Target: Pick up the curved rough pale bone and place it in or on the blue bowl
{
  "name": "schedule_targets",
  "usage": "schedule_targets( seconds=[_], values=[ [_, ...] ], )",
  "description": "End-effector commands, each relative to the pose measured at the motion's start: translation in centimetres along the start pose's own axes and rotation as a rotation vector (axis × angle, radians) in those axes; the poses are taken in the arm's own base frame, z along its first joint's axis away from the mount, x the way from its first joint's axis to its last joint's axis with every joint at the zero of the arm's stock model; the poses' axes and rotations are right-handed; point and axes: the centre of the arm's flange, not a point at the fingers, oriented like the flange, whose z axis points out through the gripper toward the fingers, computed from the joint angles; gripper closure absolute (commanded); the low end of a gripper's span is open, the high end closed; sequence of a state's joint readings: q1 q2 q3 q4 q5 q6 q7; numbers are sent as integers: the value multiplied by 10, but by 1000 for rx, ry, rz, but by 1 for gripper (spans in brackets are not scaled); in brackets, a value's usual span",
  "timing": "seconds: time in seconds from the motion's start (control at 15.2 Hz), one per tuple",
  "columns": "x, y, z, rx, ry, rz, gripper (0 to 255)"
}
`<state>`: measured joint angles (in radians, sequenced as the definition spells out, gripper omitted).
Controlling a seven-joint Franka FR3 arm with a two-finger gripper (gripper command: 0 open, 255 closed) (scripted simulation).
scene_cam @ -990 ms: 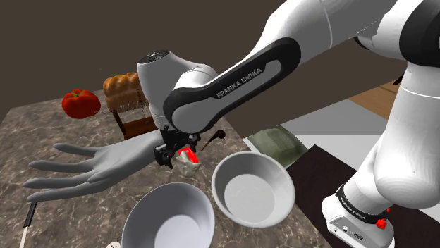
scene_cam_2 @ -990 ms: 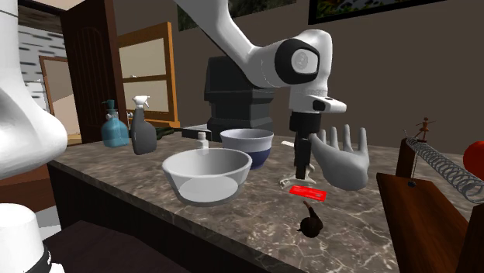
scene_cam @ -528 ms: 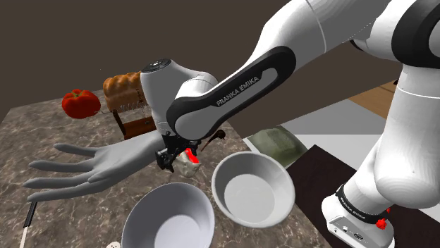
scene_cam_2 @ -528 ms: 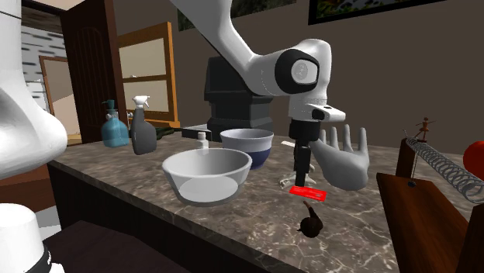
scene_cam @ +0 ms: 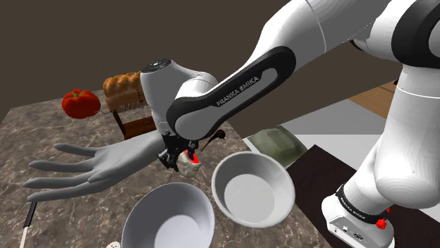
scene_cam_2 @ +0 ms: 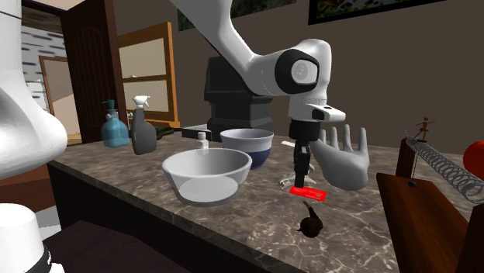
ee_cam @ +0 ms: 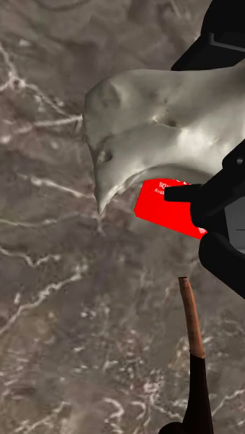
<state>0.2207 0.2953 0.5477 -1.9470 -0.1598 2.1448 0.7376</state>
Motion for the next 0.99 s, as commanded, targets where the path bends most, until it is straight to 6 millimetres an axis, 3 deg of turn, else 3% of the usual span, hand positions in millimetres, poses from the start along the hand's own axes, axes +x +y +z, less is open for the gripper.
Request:
schedule_targets(
  seconds=[0.0,0.26,0.92],
  values=[
    [0,0,0,0,0,0,255],
    [0,0,0,0,0,0,255],
    [-3,1,-53,0,0,0,255]
  ],
)
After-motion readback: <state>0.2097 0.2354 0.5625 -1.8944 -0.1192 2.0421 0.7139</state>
